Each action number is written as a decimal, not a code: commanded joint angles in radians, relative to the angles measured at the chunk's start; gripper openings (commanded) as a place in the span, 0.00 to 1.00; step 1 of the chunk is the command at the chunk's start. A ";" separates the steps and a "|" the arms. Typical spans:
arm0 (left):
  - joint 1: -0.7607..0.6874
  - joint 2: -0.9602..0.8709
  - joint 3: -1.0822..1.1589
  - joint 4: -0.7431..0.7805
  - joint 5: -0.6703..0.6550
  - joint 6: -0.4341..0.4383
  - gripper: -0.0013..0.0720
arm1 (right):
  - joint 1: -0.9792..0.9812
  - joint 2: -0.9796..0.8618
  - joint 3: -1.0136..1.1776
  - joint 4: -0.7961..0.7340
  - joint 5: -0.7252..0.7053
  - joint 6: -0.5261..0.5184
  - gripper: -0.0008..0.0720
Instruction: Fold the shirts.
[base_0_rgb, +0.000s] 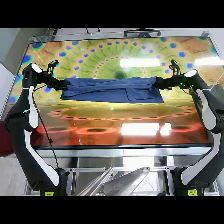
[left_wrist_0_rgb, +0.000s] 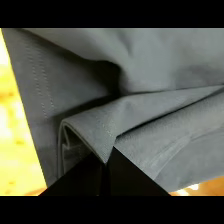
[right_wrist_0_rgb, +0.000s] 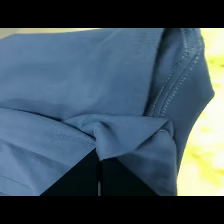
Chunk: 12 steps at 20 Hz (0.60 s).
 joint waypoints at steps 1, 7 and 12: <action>-0.016 0.002 0.001 0.001 -0.016 -0.002 0.04 | 0.080 0.040 0.070 -0.334 0.022 0.206 0.03; -0.016 0.016 0.001 0.041 -0.030 -0.036 0.03 | 0.144 0.040 0.119 -0.636 0.057 0.362 0.03; -0.019 0.047 0.000 0.132 -0.022 -0.042 0.04 | 0.146 0.039 0.121 -0.666 0.047 0.375 0.03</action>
